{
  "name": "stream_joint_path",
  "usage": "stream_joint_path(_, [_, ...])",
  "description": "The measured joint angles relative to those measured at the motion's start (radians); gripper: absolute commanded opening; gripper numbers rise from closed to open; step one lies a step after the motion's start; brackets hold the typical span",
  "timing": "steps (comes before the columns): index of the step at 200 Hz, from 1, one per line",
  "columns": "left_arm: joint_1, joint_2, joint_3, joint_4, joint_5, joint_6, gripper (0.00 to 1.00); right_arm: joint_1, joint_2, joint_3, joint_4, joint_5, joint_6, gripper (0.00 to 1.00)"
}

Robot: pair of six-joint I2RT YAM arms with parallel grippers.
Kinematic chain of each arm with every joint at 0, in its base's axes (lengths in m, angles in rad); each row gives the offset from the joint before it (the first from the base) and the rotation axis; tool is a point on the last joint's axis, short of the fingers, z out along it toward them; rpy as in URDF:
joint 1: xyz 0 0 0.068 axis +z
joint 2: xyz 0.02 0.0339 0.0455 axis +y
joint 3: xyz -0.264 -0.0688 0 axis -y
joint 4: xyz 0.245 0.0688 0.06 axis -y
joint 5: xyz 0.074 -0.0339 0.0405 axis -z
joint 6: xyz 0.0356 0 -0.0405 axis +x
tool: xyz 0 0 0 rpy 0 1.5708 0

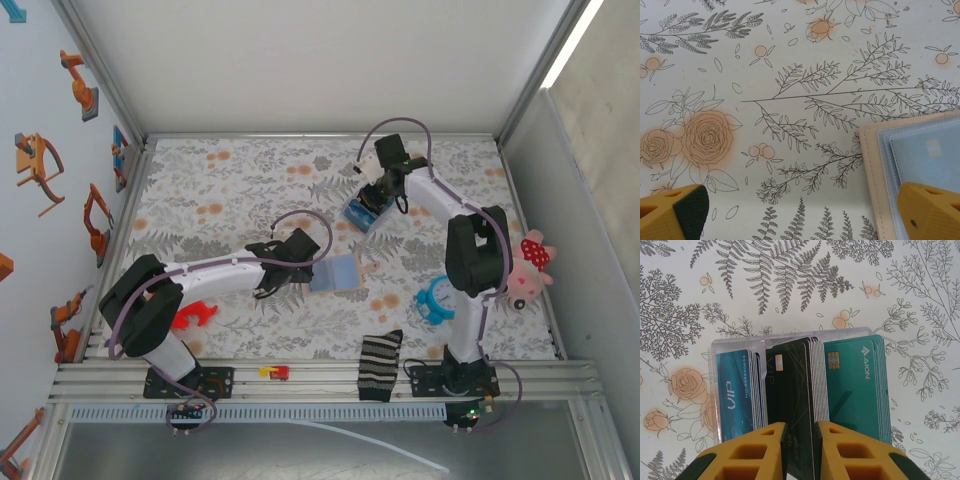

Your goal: Take the credit cards out of the card holder

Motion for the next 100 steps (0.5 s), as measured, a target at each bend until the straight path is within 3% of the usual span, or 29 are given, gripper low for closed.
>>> stream_joint_path(51, [0.005,-0.032,-0.020,0.001,-0.005,-0.008,0.97,0.000,-0.052,-0.035,-0.002,-0.003,0.059,0.22])
stream_joint_path(100, [0.033,-0.109,-0.073,0.008,-0.029,-0.043,0.97,0.014,-0.236,-0.163,0.004,0.030,0.245,0.24])
